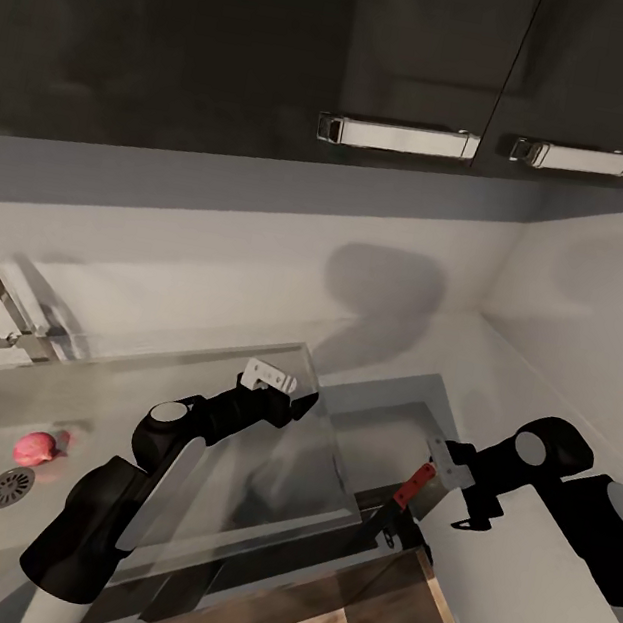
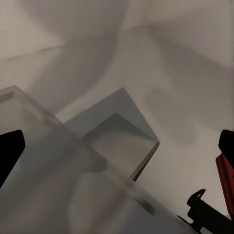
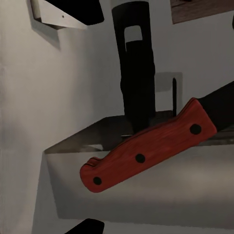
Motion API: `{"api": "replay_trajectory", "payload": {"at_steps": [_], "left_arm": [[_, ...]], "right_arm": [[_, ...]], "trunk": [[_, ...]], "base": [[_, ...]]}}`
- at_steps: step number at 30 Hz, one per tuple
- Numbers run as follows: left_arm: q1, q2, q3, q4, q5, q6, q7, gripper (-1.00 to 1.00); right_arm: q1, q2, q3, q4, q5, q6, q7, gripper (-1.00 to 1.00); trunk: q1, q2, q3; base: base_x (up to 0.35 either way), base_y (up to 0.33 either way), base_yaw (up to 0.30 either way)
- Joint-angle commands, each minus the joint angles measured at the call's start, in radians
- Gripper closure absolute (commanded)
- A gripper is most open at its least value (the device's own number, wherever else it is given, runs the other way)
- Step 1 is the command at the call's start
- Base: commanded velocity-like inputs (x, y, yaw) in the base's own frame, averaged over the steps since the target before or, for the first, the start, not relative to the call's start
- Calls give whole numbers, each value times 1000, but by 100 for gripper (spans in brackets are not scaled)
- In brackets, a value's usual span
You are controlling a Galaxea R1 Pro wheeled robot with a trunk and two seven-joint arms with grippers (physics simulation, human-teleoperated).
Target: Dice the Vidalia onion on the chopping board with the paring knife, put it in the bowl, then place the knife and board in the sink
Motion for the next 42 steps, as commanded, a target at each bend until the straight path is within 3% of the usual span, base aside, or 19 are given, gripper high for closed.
{"api": "replay_trajectory", "payload": {"at_steps": [1,6,24,36,42], "left_arm": [[-1,0,1,-1,3,6,-2,-100],[-1,0,1,-1,3,6,-2,-100],[-1,0,1,-1,3,6,-2,-100],[-1,0,1,-1,3,6,-2,-100],[-1,0,0,-1,3,6,-2,-100]], "right_arm": [[-1,-1,21,-1,3,7,3,-100],[-1,-1,66,-1,3,7,3,-100],[-1,-1,73,-1,3,7,3,-100],[-1,-2,50,22,3,-1,2,-100],[-4,-1,0,79,3,-5,-6,-100]], "trunk": [[1,-2,-2],[1,-2,-2],[1,-2,-2],[1,-2,-2],[1,-2,-2]], "base": [[0,0,0],[0,0,0],[0,0,0],[0,0,0],[0,0,0]]}}
